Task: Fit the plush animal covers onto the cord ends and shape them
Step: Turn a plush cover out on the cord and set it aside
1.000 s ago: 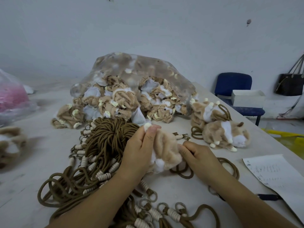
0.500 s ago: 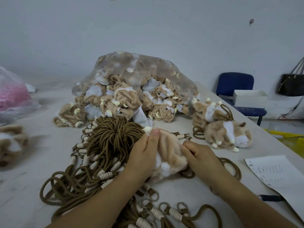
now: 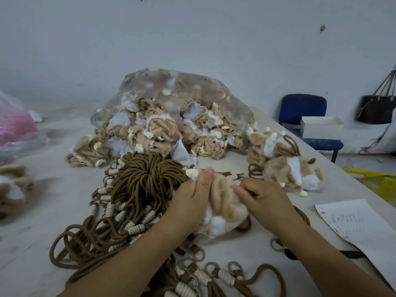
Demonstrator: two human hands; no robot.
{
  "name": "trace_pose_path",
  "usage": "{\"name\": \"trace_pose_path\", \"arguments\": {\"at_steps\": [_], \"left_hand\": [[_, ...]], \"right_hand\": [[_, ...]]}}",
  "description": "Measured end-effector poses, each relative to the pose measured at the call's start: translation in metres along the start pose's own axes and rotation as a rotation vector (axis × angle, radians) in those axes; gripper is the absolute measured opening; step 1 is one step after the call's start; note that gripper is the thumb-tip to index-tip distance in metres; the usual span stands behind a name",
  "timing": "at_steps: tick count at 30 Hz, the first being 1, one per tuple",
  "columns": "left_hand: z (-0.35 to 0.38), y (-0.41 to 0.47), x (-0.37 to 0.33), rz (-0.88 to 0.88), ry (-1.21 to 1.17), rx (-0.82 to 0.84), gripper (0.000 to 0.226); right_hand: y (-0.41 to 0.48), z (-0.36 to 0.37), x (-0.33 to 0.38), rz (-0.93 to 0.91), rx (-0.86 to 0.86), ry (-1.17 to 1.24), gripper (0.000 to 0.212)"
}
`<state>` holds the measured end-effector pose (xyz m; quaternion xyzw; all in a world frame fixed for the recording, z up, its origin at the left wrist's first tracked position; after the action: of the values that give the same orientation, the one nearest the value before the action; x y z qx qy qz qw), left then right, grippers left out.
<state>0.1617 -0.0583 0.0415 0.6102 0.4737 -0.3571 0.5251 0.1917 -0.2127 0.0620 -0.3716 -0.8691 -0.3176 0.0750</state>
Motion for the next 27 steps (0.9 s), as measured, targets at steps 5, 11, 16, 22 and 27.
{"name": "trace_pose_path", "arguments": {"at_steps": [5, 11, 16, 22, 27], "left_hand": [[-0.002, 0.003, 0.009, 0.007, 0.007, -0.005, 0.052], [-0.012, 0.002, 0.011, 0.025, -0.072, -0.107, 0.046], [-0.026, 0.001, 0.005, 0.065, -0.189, -0.219, 0.035], [-0.027, 0.002, 0.003, 0.082, -0.132, -0.218, 0.019], [-0.024, 0.004, 0.005, 0.051, -0.17, -0.169, 0.011]], "right_hand": [[-0.003, 0.013, -0.014, 0.095, 0.028, 0.081, 0.037], [-0.003, 0.011, -0.019, 0.114, 0.048, 0.113, 0.053], [-0.005, 0.007, -0.029, 0.158, 0.042, 0.118, 0.052], [-0.006, 0.004, -0.037, 0.299, -0.007, 0.239, 0.063], [-0.006, 0.004, -0.03, 0.25, 0.002, 0.219, 0.053]]}}
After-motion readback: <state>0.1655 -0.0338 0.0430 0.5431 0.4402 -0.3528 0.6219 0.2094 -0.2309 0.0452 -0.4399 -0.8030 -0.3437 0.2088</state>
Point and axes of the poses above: each hand's wrist, its own y-axis towards the middle knuckle, its own z-axis out of the palm, x = y × z, the point moved 7 cm from there along y, towards the middle knuckle, and after that the axes turned 7 degrees about x, right-handed, at the moved point
